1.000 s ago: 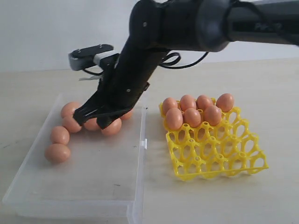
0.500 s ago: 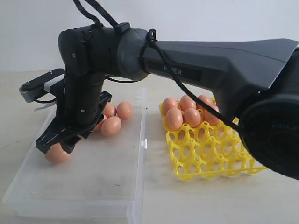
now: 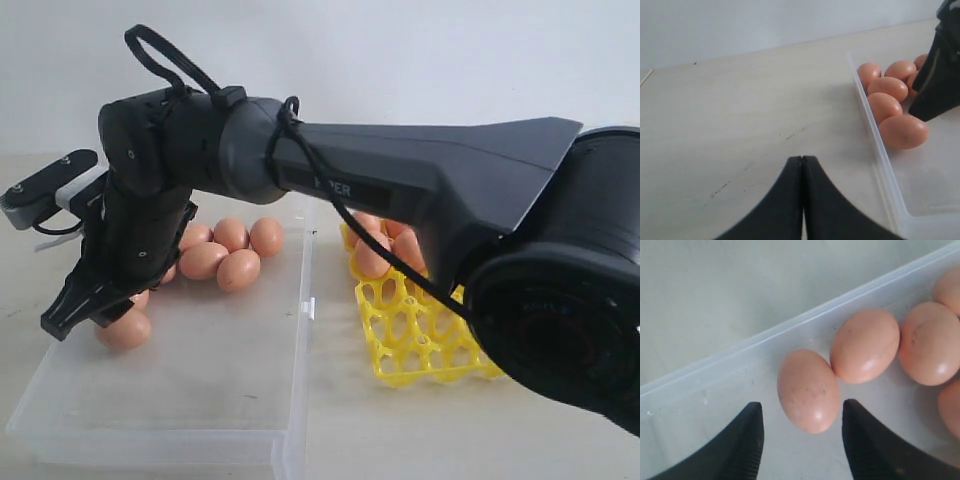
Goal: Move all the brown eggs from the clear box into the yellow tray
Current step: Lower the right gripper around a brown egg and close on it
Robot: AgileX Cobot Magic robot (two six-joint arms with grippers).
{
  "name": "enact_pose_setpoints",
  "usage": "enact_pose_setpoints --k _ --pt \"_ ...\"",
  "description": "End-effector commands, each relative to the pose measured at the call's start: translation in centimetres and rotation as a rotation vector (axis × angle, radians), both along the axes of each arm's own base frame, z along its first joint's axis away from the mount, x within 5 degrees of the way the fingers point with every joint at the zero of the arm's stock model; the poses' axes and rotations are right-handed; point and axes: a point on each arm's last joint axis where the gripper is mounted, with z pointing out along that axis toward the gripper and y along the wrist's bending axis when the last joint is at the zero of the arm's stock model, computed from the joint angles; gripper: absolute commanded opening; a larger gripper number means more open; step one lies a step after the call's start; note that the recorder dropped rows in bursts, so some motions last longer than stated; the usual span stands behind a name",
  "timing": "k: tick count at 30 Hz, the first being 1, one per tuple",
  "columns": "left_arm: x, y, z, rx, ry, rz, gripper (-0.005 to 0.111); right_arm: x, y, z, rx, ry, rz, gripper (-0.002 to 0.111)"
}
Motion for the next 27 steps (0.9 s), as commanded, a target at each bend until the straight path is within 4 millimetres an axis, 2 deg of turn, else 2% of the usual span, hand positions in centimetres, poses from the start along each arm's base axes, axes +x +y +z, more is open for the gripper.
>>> enact_pose_setpoints --k 1,4,18,24,27 --pt "0.0 0.0 0.2 -0.007 -0.016 -0.004 0.000 0.1 0.7 -0.6 0.029 -0.048 0.074 0.047" --pt "0.0 0.0 0.2 -0.007 -0.016 -0.004 0.000 0.2 1.1 -0.9 0.069 -0.057 0.070 0.047" --pt "0.0 0.0 0.2 -0.007 -0.016 -0.004 0.000 0.4 1.3 -3.5 0.040 -0.030 0.068 0.048" --pt "0.0 0.0 0.2 -0.007 -0.016 -0.004 0.000 0.5 1.4 -4.4 0.042 -0.032 0.061 0.061" --pt "0.0 0.0 0.2 -0.007 -0.016 -0.004 0.000 0.5 1.5 -4.8 0.038 -0.030 0.060 0.063"
